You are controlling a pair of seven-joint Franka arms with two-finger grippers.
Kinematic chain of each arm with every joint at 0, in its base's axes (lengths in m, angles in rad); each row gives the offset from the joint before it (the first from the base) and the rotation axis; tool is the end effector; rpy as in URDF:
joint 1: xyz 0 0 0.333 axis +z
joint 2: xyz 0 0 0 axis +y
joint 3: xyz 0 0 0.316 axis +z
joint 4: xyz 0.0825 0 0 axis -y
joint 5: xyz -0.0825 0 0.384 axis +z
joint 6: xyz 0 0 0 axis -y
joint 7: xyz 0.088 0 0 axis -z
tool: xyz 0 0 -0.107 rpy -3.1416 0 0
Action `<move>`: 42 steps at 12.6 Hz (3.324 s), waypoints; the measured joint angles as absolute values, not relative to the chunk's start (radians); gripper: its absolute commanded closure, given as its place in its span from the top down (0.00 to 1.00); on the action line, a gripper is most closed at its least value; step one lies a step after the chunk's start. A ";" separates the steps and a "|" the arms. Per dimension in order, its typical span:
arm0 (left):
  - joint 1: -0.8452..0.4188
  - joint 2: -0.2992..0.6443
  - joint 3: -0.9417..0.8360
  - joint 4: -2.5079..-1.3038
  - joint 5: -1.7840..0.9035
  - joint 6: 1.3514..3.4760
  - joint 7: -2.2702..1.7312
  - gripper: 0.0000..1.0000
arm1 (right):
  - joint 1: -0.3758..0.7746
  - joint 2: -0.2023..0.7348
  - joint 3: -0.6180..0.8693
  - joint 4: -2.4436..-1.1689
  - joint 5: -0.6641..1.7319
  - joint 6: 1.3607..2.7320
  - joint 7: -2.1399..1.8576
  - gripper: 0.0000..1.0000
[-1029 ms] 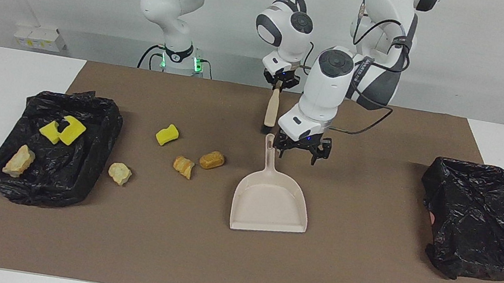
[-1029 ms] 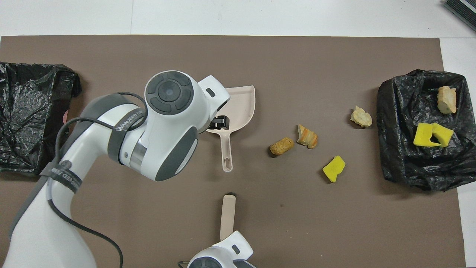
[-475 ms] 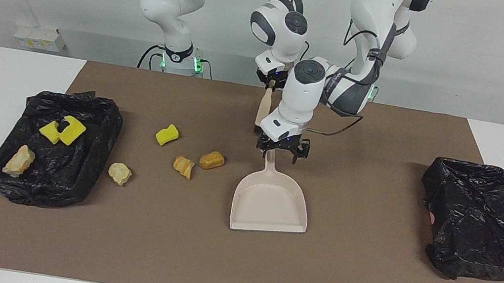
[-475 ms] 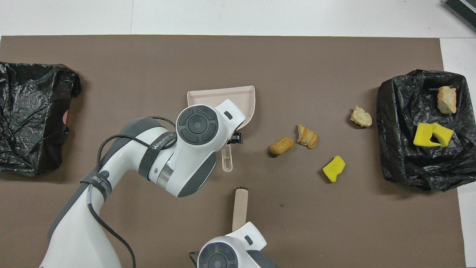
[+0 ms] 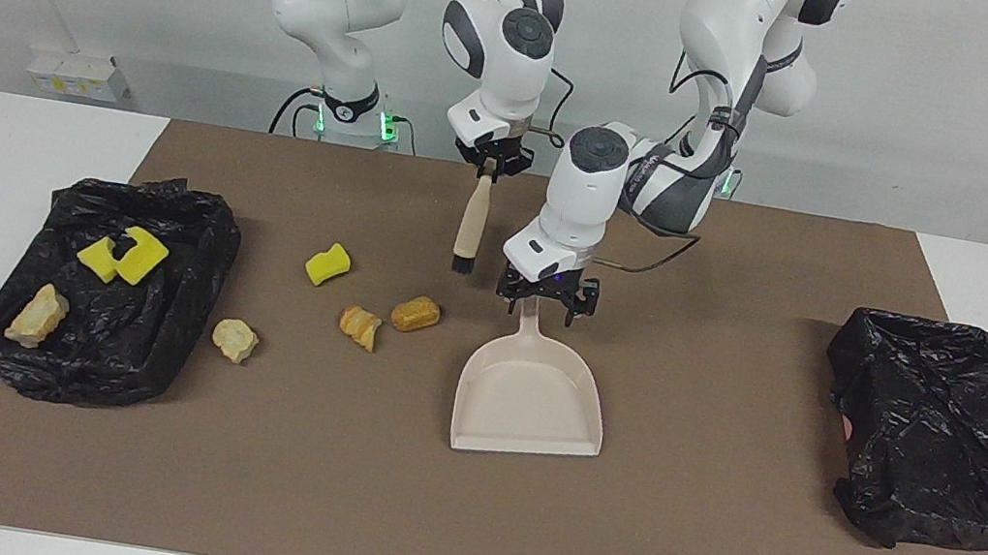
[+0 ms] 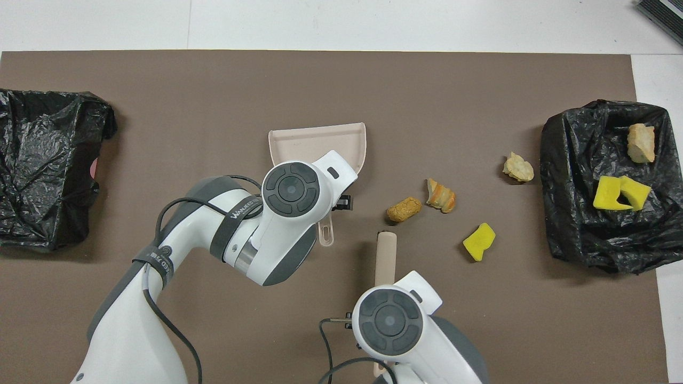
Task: Sweep and dump trash in bin
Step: 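Grasp the brush with the right gripper and lift it, then sweep the bread crusts toward the dustpan with the right gripper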
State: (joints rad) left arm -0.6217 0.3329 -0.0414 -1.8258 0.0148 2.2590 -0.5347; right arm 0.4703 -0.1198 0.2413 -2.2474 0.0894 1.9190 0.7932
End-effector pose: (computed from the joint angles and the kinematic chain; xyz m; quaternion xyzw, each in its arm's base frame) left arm 0.5095 -0.3951 0.3629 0.9965 -0.0670 0.0411 0.0290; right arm 0.3572 0.3178 0.3992 0.9921 -0.0625 -0.0948 0.0530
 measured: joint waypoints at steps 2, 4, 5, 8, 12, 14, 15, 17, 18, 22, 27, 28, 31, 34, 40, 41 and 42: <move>-0.623 0.335 -0.042 -1.827 0.015 2.259 -0.535 0.64 | 0.391 -0.123 0.240 -2.216 0.049 1.889 0.733 0.00; -0.623 0.335 -0.043 -1.831 0.011 2.259 -0.535 0.56 | 0.319 -0.117 0.239 -2.178 -0.014 1.864 0.681 0.00; -0.623 0.336 -0.043 -1.834 0.005 2.259 -0.535 0.47 | 0.281 -0.105 0.239 -2.162 -0.042 1.862 0.649 0.00; -0.623 0.336 -0.043 -1.837 -0.017 2.259 -0.535 0.06 | 0.168 -0.042 0.238 -2.105 -0.159 1.862 0.544 0.00; -0.623 0.334 -0.037 -1.836 -0.020 2.257 -0.531 0.00 | 0.023 0.052 0.236 -2.041 -0.355 1.863 0.397 0.00; -0.620 0.316 -0.028 -1.834 -0.019 2.235 -0.469 0.00 | -0.024 0.098 0.236 -2.023 -0.449 1.864 0.376 0.00; -0.615 0.300 -0.023 -1.832 -0.019 2.196 -0.407 0.00 | -0.037 0.122 0.236 -2.018 -0.493 1.866 0.376 0.00; -0.605 0.263 -0.017 -1.831 -0.019 2.107 -0.269 0.00 | -0.056 0.163 0.236 -2.016 -0.564 1.866 0.376 0.00; -0.604 0.249 -0.014 -1.832 -0.011 2.065 -0.220 0.00 | -0.060 0.178 0.236 -2.016 -0.582 1.866 0.376 0.00; -0.590 0.210 -0.010 -1.832 0.034 1.953 0.090 0.00 | -0.051 0.200 0.254 -2.032 -0.576 1.884 0.376 0.00; -0.557 0.205 -0.010 -1.849 0.036 1.927 0.448 0.00 | 0.033 0.200 0.260 -2.042 -0.398 1.925 0.313 0.00; -0.558 0.203 -0.012 -1.854 0.036 1.929 0.492 0.00 | 0.061 0.200 0.261 -2.041 -0.362 1.924 0.311 0.00; -0.565 0.192 -0.021 -1.871 0.036 1.939 0.540 0.00 | 0.129 0.192 0.263 -2.003 -0.316 1.862 0.311 0.00; -0.597 0.185 -0.026 -1.914 0.036 1.979 0.545 0.00 | 0.106 0.181 0.251 -1.901 -0.323 1.764 0.244 0.00; -0.598 0.173 -0.025 -1.950 0.040 2.043 0.598 0.00 | -0.089 0.203 0.239 -1.901 -0.510 1.776 0.217 0.00; -0.599 0.173 -0.027 -1.955 0.045 2.064 0.607 0.00 | -0.111 0.210 0.239 -1.916 -0.523 1.797 0.215 0.00; -0.600 0.173 -0.028 -1.960 0.048 2.075 0.620 0.00 | -0.118 0.218 0.239 -1.926 -0.530 1.812 0.215 0.00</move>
